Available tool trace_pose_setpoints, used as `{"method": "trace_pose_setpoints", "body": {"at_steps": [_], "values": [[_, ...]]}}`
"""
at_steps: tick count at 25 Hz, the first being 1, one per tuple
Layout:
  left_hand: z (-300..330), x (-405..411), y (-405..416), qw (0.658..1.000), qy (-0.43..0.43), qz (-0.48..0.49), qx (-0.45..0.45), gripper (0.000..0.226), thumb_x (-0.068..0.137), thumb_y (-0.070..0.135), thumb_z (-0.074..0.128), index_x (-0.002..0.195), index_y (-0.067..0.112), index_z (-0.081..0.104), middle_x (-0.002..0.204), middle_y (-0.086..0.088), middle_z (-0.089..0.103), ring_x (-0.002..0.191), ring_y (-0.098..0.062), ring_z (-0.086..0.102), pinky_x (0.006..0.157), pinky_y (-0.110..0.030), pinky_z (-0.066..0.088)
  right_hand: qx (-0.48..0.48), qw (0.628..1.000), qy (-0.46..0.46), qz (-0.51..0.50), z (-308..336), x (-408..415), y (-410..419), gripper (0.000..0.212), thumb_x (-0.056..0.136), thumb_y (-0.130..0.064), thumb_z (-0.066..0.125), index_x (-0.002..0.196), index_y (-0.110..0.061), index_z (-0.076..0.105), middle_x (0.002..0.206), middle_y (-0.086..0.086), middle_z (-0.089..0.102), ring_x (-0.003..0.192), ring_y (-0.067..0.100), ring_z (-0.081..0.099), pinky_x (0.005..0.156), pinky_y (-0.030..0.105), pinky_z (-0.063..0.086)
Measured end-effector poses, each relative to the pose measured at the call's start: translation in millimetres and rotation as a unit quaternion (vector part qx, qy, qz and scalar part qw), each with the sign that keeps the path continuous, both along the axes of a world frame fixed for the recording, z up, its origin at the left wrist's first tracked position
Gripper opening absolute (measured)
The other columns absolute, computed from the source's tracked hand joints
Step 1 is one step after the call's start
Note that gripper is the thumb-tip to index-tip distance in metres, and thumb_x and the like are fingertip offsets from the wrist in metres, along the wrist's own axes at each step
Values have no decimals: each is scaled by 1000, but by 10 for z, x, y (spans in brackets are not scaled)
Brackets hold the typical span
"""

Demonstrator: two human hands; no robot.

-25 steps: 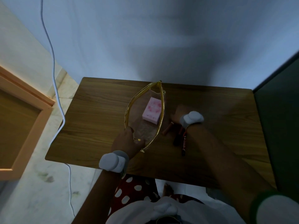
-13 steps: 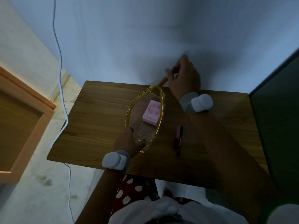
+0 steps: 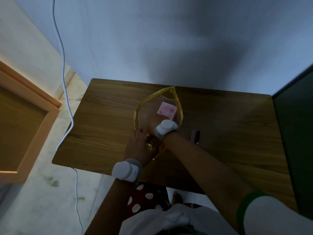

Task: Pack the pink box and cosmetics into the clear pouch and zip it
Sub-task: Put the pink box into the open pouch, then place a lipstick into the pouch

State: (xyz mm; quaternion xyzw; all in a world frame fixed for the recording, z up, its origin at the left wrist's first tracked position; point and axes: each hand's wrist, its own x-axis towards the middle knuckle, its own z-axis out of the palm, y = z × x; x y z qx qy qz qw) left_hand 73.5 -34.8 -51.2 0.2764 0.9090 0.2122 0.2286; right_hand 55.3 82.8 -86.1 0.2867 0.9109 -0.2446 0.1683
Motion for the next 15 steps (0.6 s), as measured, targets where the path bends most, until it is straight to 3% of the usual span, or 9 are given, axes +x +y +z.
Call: {"method": "trace_pose_setpoints", "body": {"at_steps": [2,5,7,11,13,15], "values": [[-59,-54,-20,1000,-18,0,-6,69,77,32,71,131,3,38,134,-17,43,121,-32,45,94,-39,43,54,997,63,-10,203,52,238,21,95,-21,52,103,-10,68,107,11,70,95,31,65,73,36,48],[-131,-117,-76,999,-20,8,-34,81,74,36,73,136,4,33,139,-16,40,124,-32,44,99,-43,44,159,962,184,-124,604,316,844,27,99,-31,47,97,-13,67,94,10,70,82,28,63,67,32,45],[-144,-101,-85,999,-17,3,-35,82,73,36,74,136,4,33,140,-16,40,125,-33,43,102,-45,44,175,958,149,-171,539,571,1174,31,99,-34,48,102,-8,65,102,14,69,92,32,65,74,35,49],[-131,-42,-54,1000,-3,-2,-28,79,73,34,74,134,3,34,137,-17,42,124,-33,44,100,-43,43,47,991,-39,-116,11,1044,1023,53,89,-46,63,125,-8,54,126,13,59,112,33,60,92,39,51],[-110,-21,-31,999,5,-13,-31,77,74,33,73,133,2,35,136,-18,42,123,-33,45,99,-41,43,13,992,-31,-118,-194,1152,764,54,87,-37,67,130,-9,50,130,14,57,116,34,58,96,42,49],[-110,-17,-25,999,11,-20,-36,76,73,33,73,132,3,36,136,-18,42,123,-33,45,98,-41,44,-2,989,-1,-145,-401,1072,819,41,88,-22,66,124,-2,57,124,19,61,113,38,59,94,45,50]]}}
